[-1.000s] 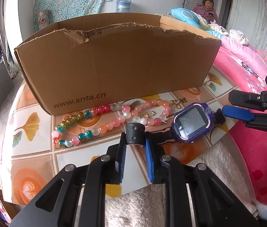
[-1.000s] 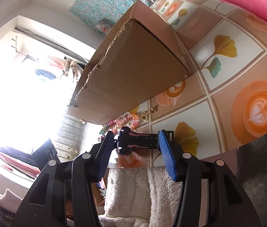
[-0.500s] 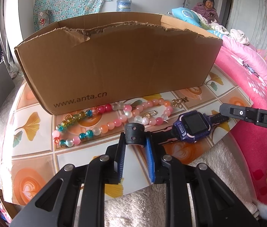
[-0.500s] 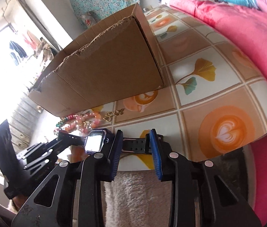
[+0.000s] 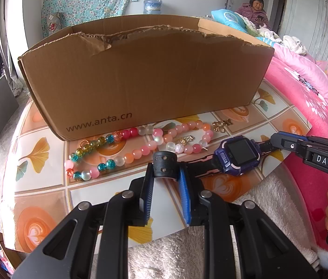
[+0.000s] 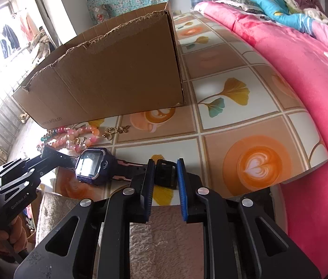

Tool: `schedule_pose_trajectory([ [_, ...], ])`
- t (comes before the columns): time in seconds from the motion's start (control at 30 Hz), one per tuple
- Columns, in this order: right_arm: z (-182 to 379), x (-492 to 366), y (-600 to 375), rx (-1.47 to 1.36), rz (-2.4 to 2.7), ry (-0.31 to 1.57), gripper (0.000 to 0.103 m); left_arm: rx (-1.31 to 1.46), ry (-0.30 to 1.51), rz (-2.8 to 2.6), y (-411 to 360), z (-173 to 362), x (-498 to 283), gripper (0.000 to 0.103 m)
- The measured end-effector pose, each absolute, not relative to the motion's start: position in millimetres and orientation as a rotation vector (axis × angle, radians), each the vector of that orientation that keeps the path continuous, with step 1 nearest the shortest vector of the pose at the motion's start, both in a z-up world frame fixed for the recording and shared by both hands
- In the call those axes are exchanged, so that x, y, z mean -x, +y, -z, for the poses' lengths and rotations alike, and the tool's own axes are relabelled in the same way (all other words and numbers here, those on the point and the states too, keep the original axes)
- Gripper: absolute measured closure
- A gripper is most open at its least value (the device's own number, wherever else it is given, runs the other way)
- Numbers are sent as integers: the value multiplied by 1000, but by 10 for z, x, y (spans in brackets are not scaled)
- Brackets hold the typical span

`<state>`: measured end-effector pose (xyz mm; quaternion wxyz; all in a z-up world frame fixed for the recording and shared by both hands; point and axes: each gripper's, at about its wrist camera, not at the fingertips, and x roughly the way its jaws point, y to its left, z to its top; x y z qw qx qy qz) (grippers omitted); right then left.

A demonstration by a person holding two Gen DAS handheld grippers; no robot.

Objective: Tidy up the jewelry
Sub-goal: 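Lift the smartwatch with the right gripper while the left gripper holds the strap, then carry the smartwatch into the cardboard box and open both grippers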

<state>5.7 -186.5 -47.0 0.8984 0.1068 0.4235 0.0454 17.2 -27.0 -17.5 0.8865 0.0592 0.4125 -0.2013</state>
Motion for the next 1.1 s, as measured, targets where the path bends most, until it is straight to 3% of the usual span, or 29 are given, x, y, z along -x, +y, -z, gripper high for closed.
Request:
schedule_pose_trajectory([
  [0.13,387,-40,-1873,-223,-90,839,102,-123,847,420,-271,165,-158,83],
  [0.5,61,111,-1986,-342,-165,776,102,-83,797,493,-272,-89,6,86],
  [0.77,-653,85,-1810,-251,-239,636,102,-29,685,538,-92,-731,35,86],
  [0.97,-1288,-536,-1605,-182,-350,540,102,-86,605,509,-12,-1328,-467,86],
  [1.1,-1325,-1305,-1500,-177,-381,625,102,-112,665,465,13,-1442,-1128,86],
])
